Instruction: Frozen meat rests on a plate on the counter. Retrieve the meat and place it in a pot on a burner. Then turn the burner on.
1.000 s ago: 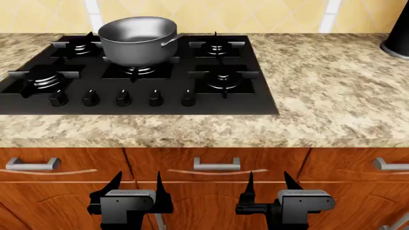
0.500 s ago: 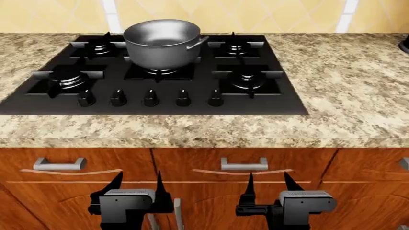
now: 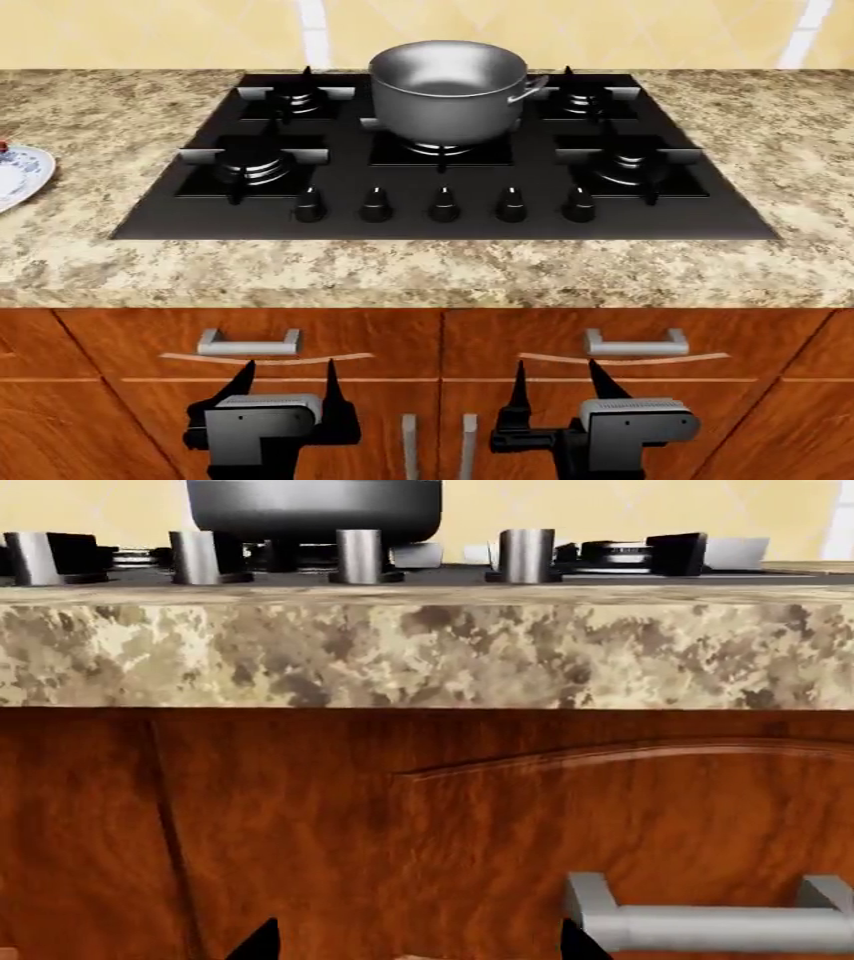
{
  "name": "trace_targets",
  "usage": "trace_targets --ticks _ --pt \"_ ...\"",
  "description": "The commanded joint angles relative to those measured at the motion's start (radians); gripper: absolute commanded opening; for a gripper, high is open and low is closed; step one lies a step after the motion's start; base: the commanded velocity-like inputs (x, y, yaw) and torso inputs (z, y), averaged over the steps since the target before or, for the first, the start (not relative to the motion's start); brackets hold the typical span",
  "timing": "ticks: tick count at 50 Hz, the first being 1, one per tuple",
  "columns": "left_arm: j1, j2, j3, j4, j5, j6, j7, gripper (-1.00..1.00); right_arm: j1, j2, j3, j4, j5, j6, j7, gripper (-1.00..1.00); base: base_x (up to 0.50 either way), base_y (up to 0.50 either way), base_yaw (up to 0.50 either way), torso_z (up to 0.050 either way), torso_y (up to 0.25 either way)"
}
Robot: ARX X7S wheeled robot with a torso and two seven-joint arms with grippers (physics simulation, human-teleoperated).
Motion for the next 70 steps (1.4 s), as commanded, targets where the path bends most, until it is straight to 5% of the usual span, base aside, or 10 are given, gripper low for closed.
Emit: trace_targets --ticks 1,70 --pt "0.000 -0.014 0.015 -0.006 -0.014 0.005 -0.015 1.00 0.006 0.013 -0.017 0.019 0.013 -0.014 0.010 1.00 0.00 0.50 0.00 0.000 0.000" --pt "-0.006 -0.068 0.075 0.004 -0.068 -0.003 -0.080 1.00 0.016 0.066 -0.087 0.012 0.054 -0.007 0.064 1.00 0.00 0.50 0.00 0.000 0.000"
